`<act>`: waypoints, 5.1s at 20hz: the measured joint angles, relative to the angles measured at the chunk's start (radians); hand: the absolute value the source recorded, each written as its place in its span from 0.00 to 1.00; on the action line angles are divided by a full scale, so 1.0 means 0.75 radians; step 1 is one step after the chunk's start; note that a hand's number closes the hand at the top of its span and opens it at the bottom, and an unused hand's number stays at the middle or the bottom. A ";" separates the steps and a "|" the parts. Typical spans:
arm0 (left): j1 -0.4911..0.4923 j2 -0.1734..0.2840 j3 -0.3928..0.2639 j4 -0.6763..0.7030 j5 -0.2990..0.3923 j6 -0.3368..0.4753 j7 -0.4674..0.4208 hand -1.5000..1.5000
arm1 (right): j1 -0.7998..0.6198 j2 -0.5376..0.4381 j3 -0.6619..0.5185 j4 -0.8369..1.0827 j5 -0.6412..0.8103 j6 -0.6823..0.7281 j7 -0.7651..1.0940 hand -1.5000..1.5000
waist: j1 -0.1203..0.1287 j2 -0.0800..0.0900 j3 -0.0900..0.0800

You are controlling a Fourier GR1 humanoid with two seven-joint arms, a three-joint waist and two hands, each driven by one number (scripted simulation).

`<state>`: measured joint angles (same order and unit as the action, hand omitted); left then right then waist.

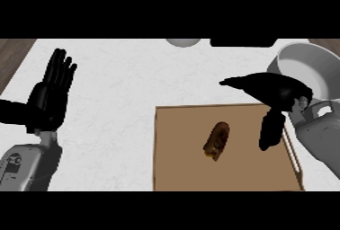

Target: Pick the sweet potato from the tray and place it in the pot

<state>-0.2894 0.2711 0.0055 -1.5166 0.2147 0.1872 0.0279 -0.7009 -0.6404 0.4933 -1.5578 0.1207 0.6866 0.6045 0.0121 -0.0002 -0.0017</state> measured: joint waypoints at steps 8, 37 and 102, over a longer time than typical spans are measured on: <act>0.006 0.007 0.030 -0.010 -0.006 -0.029 0.005 0.50 | -0.004 0.218 0.058 0.089 0.051 0.059 0.232 0.00 | -0.007 0.000 0.001; 0.028 -0.076 0.103 -0.023 -0.080 -0.094 0.004 0.50 | 0.269 0.511 0.027 0.305 0.714 0.028 -0.018 0.00 | -0.012 0.001 0.002; -0.030 -0.086 0.138 -0.021 -0.112 -0.125 0.063 0.50 | -0.474 0.508 -0.765 1.087 2.057 -1.222 0.786 1.00 | 0.001 0.002 0.002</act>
<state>-0.3120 0.2069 0.1091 -1.5326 0.1305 0.0936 0.0754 -1.0567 -0.2592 -0.0806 -0.7427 1.6634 -0.2300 1.1942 0.0129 0.0016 -0.0004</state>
